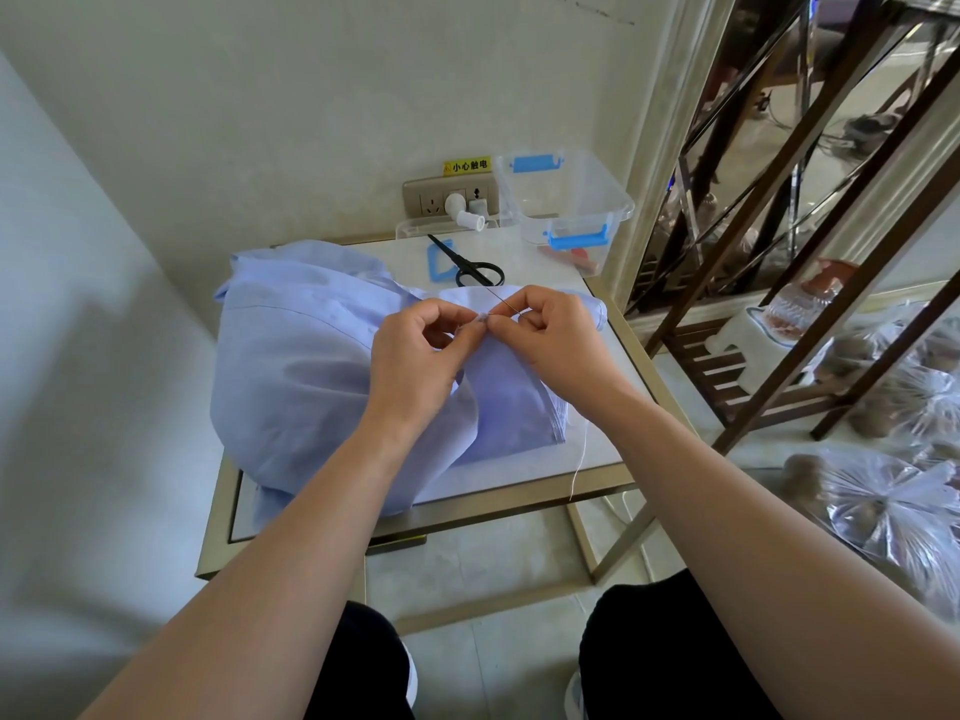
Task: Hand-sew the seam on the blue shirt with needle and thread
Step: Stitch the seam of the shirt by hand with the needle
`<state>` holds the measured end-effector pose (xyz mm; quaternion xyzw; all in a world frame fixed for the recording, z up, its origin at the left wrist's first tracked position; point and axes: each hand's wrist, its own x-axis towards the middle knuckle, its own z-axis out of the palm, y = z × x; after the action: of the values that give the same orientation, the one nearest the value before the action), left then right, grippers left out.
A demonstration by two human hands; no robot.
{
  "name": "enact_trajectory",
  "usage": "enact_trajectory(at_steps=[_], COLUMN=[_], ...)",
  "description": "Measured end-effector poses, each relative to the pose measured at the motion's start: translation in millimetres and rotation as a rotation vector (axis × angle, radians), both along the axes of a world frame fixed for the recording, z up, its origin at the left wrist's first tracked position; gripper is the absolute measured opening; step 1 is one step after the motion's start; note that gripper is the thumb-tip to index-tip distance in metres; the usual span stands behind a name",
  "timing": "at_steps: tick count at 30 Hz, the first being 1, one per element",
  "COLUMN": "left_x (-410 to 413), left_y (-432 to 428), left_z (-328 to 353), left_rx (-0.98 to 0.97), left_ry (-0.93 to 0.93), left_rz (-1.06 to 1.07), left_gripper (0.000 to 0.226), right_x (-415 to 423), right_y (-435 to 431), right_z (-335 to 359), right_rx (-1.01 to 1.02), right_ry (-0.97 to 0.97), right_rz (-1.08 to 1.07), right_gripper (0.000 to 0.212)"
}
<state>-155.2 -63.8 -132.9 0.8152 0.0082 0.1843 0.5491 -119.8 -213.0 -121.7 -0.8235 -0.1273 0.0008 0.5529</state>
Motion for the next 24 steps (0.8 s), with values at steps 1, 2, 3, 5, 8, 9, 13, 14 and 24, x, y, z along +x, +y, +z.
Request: enact_trajectory(at_steps=[1,2,3,5,8,9,13,14,24], left_x=[-0.1,-0.3,-0.3,-0.6,-0.7,-0.7,0.1,0.5,1.1], left_y=[0.2,0.5,0.8,0.9,1.5,1.5,-1.1,-1.6,-1.6], left_z=[0.0,0.0,-0.1,-0.7,-1.7,-1.9,-2.5,-2.6,-3.9], left_rx=[0.004,0.006,0.005,0.000,-0.003,0.005,-0.002,-0.011,-0.073], left_ry=[-0.003,-0.008,-0.015,-0.028,-0.038,-0.041,-0.022,-0.019,-0.021], left_rz=[-0.001,0.000,0.001,0.000,-0.008,-0.008,-0.002,-0.002,-0.038], left_gripper=[0.008,0.007,0.006,0.006,0.007,0.007,0.005,0.004,0.004], right_x=[-0.2,-0.3,-0.5,-1.1,-2.3,-2.6,-2.1,-1.4,-5.3], right_y=[0.0,0.0,-0.1,-0.8,-1.3,-1.1,-0.3,-0.6,-1.4], right_z=[0.0,0.2,0.2,0.7,1.8,1.8,1.2,1.4,3.1], right_rx=[0.003,0.007,0.010,0.015,0.014,0.010,0.013,0.016,0.041], right_ry=[0.000,0.001,0.001,-0.002,-0.011,-0.013,0.006,0.010,0.019], right_rz=[0.001,0.003,0.005,0.010,0.029,0.033,0.025,0.022,0.023], right_gripper=[0.010,0.010,0.010,0.010,0.007,0.006,0.006,0.006,0.006])
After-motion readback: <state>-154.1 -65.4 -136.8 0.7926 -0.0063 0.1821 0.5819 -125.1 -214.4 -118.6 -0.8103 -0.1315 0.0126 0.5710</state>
